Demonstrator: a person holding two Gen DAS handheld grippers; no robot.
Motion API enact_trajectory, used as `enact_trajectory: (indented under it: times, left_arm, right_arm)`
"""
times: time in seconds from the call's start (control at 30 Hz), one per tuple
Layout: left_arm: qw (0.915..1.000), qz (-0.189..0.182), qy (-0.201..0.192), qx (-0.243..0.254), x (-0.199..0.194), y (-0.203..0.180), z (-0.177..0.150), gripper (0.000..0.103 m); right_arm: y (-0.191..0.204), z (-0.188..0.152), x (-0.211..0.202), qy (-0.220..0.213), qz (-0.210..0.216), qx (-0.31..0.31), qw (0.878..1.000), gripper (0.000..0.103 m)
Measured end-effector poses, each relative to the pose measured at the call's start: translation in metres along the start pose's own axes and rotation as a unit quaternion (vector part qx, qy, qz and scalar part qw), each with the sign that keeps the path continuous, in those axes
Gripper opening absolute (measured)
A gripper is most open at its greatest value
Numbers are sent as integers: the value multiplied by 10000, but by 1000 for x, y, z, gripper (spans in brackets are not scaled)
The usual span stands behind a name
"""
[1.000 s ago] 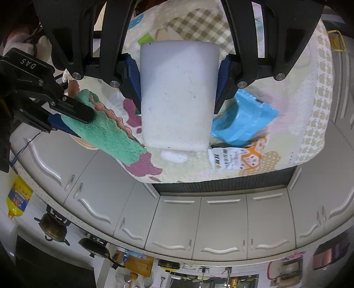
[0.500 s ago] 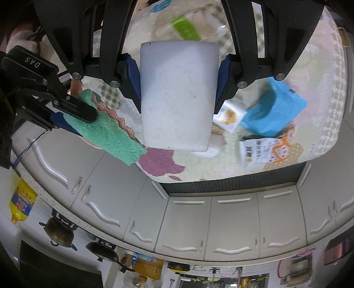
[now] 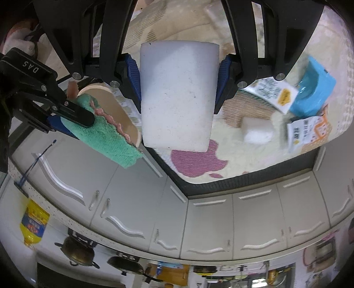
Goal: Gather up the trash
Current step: 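Carry the towel and sponge with both grippers over the beige bucket, then open both grippers to drop the towel and sponge into the bucket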
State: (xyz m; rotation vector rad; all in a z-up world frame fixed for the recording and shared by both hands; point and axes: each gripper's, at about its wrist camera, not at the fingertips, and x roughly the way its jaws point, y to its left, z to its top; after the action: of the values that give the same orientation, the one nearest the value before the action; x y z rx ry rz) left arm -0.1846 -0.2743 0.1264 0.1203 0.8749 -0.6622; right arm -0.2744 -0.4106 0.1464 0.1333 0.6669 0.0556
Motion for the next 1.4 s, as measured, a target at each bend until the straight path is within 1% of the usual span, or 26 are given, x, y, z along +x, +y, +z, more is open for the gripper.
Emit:
enact_trajectory:
  times: [0.4,0.63,0.87,1.0,1.2,1.4]
  left_arm:
    - [9992,-154,182,334,31,-50,9,56]
    - [9975,-355,381,485,58,-80,14,56]
    - [9957,-463,545,596,82,-102,20,56]
    - [9943,-592,679,575,97,-112,24,56]
    - [9919,-774,921,409,125,-125,30,56]
    - [9904,-907,981,362,145,-136,35,56]
  right_arm:
    - [-50,-15,-12,11,-396,442,9982,37]
    - [-87,-31,-13,112,-606,814,9948,37]
    - [-119,-45,-10,206,-741,1166,9902,38]
    - [-136,-51,-7,265,-828,1345,9871,37]
    - [-156,-63,1,398,-889,1628,9818,37]
    - [-171,-72,9,510,-979,1794,9776,38]
